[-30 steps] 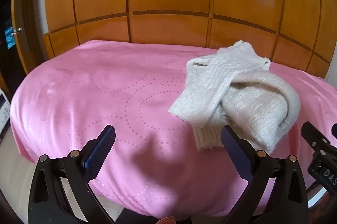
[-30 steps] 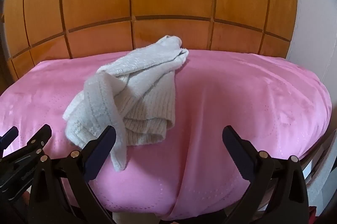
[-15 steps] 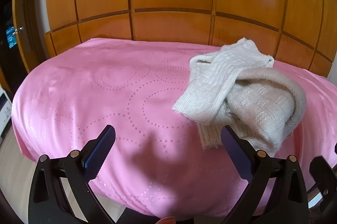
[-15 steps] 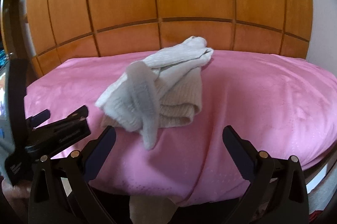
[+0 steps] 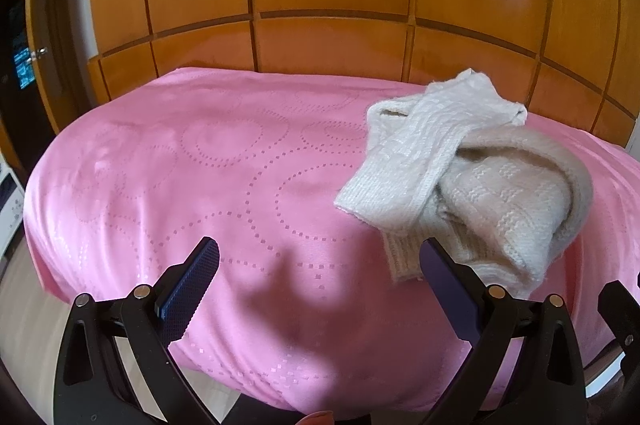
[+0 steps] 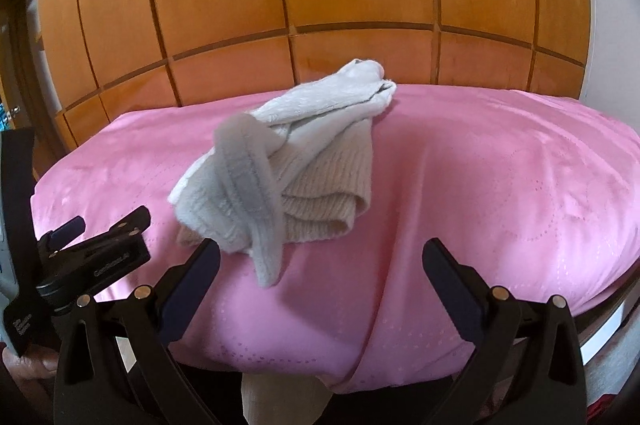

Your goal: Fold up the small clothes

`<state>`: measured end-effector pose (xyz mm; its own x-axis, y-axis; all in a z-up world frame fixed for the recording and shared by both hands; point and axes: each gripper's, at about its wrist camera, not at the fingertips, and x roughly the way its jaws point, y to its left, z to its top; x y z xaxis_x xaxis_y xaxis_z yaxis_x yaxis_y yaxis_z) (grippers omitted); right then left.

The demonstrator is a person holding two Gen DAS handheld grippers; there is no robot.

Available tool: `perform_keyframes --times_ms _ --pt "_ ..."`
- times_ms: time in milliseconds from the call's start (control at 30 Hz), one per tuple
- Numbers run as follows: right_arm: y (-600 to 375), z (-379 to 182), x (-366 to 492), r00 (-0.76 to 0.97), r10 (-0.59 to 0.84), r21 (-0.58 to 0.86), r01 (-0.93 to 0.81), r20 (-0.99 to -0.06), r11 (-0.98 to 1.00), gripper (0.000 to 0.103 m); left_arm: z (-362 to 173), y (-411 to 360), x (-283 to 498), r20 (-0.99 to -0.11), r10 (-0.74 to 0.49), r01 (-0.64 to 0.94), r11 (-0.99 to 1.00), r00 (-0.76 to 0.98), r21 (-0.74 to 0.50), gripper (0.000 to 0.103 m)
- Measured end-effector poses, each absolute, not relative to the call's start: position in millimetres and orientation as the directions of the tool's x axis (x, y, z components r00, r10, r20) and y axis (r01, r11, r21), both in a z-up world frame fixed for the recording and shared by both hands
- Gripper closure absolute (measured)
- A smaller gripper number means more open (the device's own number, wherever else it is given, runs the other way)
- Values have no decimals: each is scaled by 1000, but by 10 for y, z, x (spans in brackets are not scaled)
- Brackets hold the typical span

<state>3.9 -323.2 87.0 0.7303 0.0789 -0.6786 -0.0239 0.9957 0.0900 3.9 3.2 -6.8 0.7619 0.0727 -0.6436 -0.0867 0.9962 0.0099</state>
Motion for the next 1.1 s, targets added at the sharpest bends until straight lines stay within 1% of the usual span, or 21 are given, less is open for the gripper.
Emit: perform_keyframes --times_ms 533,1100 --pt "-3298 857 129 720 88 105 -20 -688 994 2 -92 53 51 -652 77 -91 996 754 13 4" --pt "-3316 854 154 729 95 107 -30 -678 994 3 -105 72 82 -656 85 -97 995 750 18 4"
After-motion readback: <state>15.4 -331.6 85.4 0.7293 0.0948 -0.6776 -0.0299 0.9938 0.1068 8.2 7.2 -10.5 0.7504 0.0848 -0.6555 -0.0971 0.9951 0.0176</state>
